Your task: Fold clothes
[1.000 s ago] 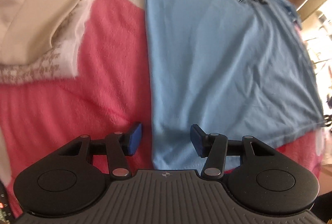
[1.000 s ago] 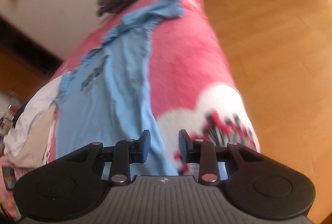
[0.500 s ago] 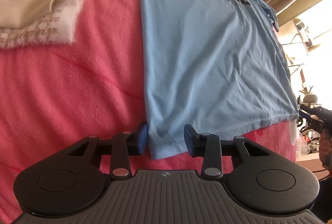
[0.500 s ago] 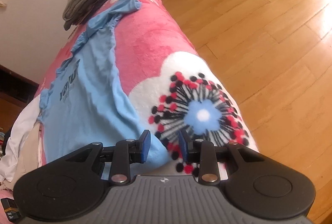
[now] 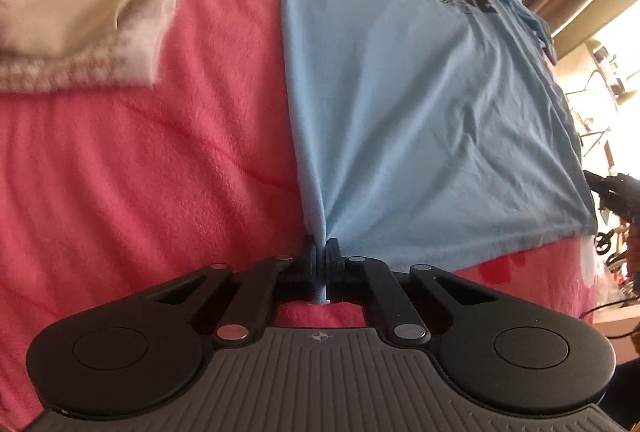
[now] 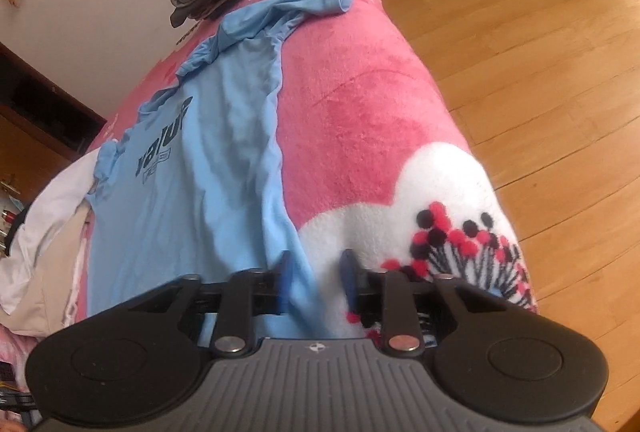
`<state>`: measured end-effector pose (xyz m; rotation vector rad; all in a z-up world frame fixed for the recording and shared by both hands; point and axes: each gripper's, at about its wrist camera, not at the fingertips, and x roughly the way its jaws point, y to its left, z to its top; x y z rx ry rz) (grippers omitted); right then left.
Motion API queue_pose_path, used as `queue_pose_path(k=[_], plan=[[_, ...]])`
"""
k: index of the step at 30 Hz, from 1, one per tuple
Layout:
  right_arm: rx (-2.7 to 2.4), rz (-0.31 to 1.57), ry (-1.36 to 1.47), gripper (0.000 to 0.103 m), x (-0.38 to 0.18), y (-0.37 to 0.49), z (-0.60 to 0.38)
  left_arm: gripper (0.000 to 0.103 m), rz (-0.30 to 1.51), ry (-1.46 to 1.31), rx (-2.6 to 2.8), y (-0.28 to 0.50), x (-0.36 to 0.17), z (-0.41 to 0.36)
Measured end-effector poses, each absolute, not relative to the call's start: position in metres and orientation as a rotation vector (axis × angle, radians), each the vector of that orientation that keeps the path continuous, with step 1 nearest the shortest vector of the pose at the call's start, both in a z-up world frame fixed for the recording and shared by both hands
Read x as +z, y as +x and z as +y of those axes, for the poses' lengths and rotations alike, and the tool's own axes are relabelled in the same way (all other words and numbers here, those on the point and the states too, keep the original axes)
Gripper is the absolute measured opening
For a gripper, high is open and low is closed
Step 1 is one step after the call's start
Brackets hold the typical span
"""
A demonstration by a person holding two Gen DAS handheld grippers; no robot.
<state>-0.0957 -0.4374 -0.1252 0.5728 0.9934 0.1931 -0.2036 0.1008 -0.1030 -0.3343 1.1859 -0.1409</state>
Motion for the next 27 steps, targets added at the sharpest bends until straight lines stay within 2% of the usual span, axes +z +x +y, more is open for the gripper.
queue_pose_path(k=[3, 7, 11, 13, 15, 17, 20, 22, 23, 27], plan=[[0.183, 0.972, 0.574, 0.0, -0.12, -0.104, -0.44, 0.001, 1.174, -0.35, -0.079, -0.209, -0.092, 0.114], [0.159, 0.941, 0.592, 0.001, -0.119, -0.109, -0.448, 0.001, 1.215, -0.389, -0.047, -0.207, -0.104, 0.126], [0.172, 0.989, 0.641, 0.004, -0.127, -0.114, -0.454, 0.001, 1.231, -0.369, -0.052, -0.205, -0.117, 0.122], [0.189, 0.988, 0.622, 0.011, -0.123, -0.125, -0.451, 0.002, 1.231, -0.371, -0.052, -0.205, -0.118, 0.123], [0.207, 0.985, 0.599, 0.036, -0.119, -0.137, -0.448, 0.002, 1.232, -0.373, -0.052, -0.206, -0.118, 0.123], [0.227, 0.995, 0.588, 0.041, -0.12, -0.146, -0.444, 0.002, 1.232, -0.373, -0.052, -0.206, -0.118, 0.122], [0.237, 1.018, 0.567, 0.039, -0.123, -0.152, -0.437, 0.003, 1.225, -0.368, -0.052, -0.207, -0.118, 0.122], [0.238, 1.022, 0.552, 0.021, -0.12, -0.154, -0.434, 0.002, 1.219, -0.364, -0.052, -0.209, -0.118, 0.121], [0.239, 1.024, 0.544, 0.008, -0.119, -0.155, -0.432, 0.001, 1.214, -0.367, -0.053, -0.21, -0.115, 0.121], [0.235, 1.002, 0.571, 0.007, -0.098, -0.159, -0.432, 0.001, 1.176, -0.424, -0.085, -0.221, -0.091, 0.129]])
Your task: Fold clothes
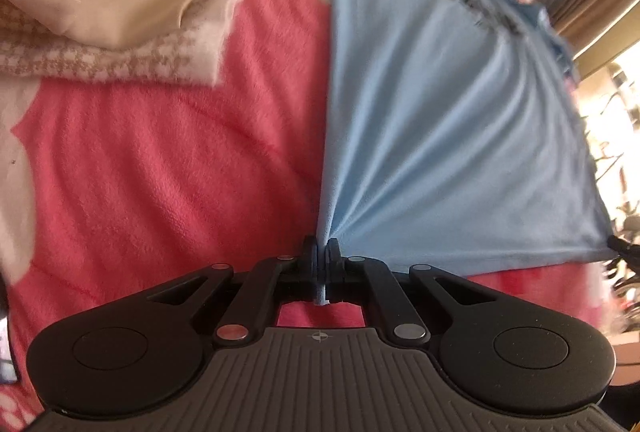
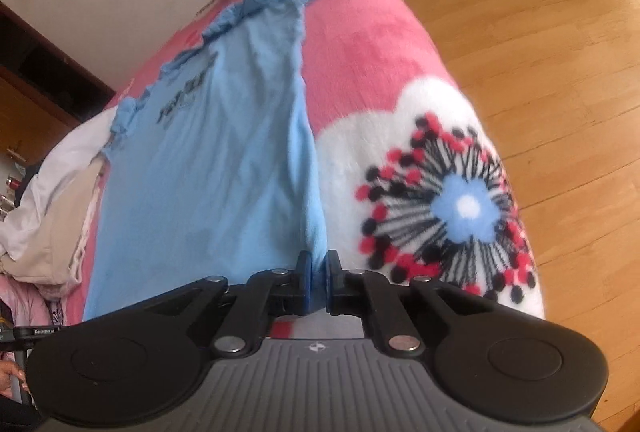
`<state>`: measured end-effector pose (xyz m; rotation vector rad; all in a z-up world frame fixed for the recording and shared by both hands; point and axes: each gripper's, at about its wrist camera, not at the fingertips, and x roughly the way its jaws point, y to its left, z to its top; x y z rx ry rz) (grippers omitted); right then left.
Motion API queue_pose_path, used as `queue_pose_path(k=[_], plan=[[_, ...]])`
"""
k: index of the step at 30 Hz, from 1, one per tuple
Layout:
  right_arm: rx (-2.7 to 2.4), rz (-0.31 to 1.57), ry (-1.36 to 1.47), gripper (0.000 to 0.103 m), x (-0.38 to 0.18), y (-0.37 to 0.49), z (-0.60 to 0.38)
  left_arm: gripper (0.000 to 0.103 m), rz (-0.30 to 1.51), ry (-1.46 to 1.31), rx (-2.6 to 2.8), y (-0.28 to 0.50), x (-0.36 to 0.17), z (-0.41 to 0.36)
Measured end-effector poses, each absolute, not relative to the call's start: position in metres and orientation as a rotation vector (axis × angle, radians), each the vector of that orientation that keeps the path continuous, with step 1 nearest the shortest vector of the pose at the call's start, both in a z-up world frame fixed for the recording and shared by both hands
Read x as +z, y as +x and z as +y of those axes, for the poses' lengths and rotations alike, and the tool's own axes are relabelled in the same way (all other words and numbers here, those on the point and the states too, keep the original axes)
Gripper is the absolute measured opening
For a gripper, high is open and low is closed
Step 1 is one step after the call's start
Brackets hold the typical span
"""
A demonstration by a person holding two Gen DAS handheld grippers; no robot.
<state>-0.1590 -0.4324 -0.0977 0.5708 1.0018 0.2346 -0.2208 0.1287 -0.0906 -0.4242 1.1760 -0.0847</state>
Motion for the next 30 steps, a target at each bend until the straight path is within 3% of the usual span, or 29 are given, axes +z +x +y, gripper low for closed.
queue_pose_path(k=[9, 14, 21, 30], plan=[[0.192, 1.038, 0.641, 0.007, -0.064, -0.163, -0.455, 0.001, 1.223, -0.419, -0.113, -0.224, -0.073, 0.134], [0.109, 1.154, 0.602, 0.007, -0.099, -0.164, -0.452, 0.001, 1.305, -0.385, -0.106, -0.213, -0.098, 0.125], [0.101, 1.149, 0.558, 0.007, -0.079, -0.18, -0.452, 0.001, 1.308, -0.328, -0.116, -0.215, -0.082, 0.125], [0.092, 1.26, 0.448, 0.008, -0.117, -0.185, -0.431, 0.003, 1.355, -0.246, -0.128, -0.18, -0.124, 0.121]])
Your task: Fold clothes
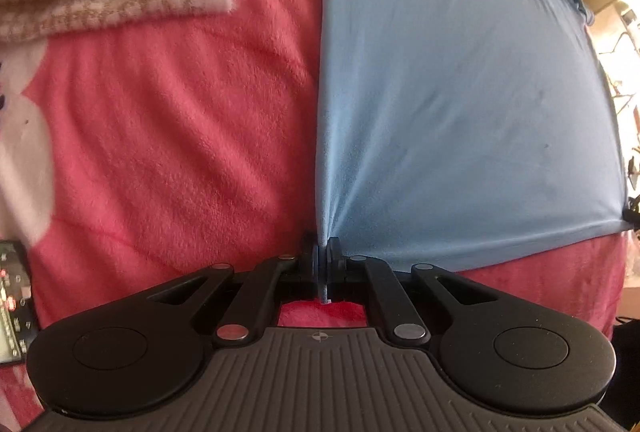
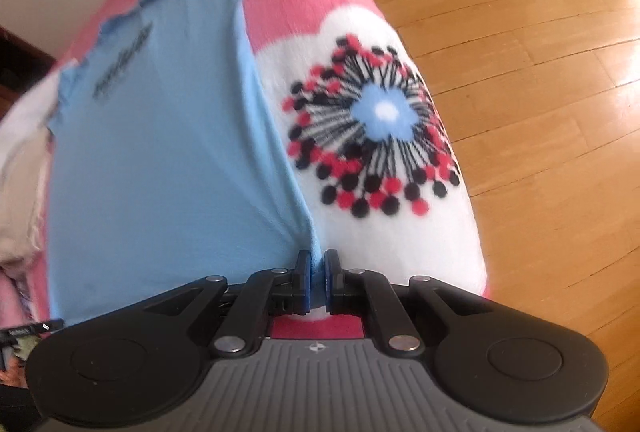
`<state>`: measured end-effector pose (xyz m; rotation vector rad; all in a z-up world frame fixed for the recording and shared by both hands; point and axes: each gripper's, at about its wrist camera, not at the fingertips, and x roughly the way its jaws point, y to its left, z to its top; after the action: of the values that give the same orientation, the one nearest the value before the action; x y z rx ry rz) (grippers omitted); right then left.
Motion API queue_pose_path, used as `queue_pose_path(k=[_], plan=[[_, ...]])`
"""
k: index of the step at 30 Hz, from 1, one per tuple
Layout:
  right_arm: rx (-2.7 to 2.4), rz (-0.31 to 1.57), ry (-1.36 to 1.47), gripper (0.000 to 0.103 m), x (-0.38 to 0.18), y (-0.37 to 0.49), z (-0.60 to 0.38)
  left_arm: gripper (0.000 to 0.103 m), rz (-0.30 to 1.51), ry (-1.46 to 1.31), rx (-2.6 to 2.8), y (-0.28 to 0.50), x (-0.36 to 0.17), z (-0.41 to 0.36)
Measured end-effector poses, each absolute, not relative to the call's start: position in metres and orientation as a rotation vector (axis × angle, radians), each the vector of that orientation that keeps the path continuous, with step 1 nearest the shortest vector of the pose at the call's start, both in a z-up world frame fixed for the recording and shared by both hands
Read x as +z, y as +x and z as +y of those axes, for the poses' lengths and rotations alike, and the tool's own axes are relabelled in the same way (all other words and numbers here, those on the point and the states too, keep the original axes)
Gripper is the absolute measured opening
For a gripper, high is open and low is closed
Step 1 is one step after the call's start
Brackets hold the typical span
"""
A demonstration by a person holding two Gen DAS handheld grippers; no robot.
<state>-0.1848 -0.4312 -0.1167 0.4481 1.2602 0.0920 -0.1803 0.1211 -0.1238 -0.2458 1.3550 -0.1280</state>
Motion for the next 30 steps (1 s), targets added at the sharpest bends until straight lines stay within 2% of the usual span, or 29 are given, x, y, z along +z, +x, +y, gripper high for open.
queue_pose_path(k=[2, 4, 6, 7, 8, 10, 14, 16, 18, 21, 25, 30], plan=[[0.104, 1.26, 0.407, 0.01, -0.113, -0.186, -0.427, 0.006, 1.344, -0.22, -0.147, -0.179, -0.121, 0.121], [0.114, 1.262, 0.367, 0.016, -0.108, -0.187, -0.424, 0.01, 1.334, -0.217, -0.157, -0.178, -0.119, 0.122], [0.116, 1.263, 0.327, 0.031, -0.1, -0.19, -0.422, 0.014, 1.336, -0.215, -0.157, -0.179, -0.115, 0.125], [0.115, 1.248, 0.3, 0.034, -0.094, -0.191, -0.422, 0.018, 1.328, -0.2, -0.147, -0.18, -0.11, 0.128], [0.114, 1.232, 0.273, 0.036, -0.088, -0.191, -0.422, 0.026, 1.318, -0.182, -0.136, -0.181, -0.105, 0.132], [0.113, 1.198, 0.218, 0.036, -0.074, -0.193, -0.422, 0.032, 1.298, -0.147, -0.114, -0.182, -0.094, 0.139], [0.138, 1.077, 0.185, 0.036, -0.052, -0.179, -0.421, 0.032, 1.233, -0.127, -0.091, -0.184, -0.072, 0.15], [0.187, 1.026, 0.154, 0.033, -0.051, -0.165, -0.407, 0.032, 1.184, -0.132, -0.121, -0.176, -0.068, 0.144], [0.247, 1.001, 0.109, 0.021, -0.058, -0.151, -0.388, 0.032, 1.152, -0.124, -0.181, -0.163, -0.072, 0.127], [0.338, 0.962, 0.042, 0.016, -0.069, -0.129, -0.358, 0.032, 1.122, -0.082, -0.301, -0.144, -0.087, 0.09], [0.332, 1.063, -0.067, 0.014, -0.102, -0.124, -0.35, 0.032, 1.172, -0.025, -0.365, -0.129, -0.114, 0.066], [0.263, 1.217, 0.031, 0.012, -0.105, -0.173, -0.393, 0.032, 1.188, -0.066, -0.338, -0.125, -0.114, 0.087]])
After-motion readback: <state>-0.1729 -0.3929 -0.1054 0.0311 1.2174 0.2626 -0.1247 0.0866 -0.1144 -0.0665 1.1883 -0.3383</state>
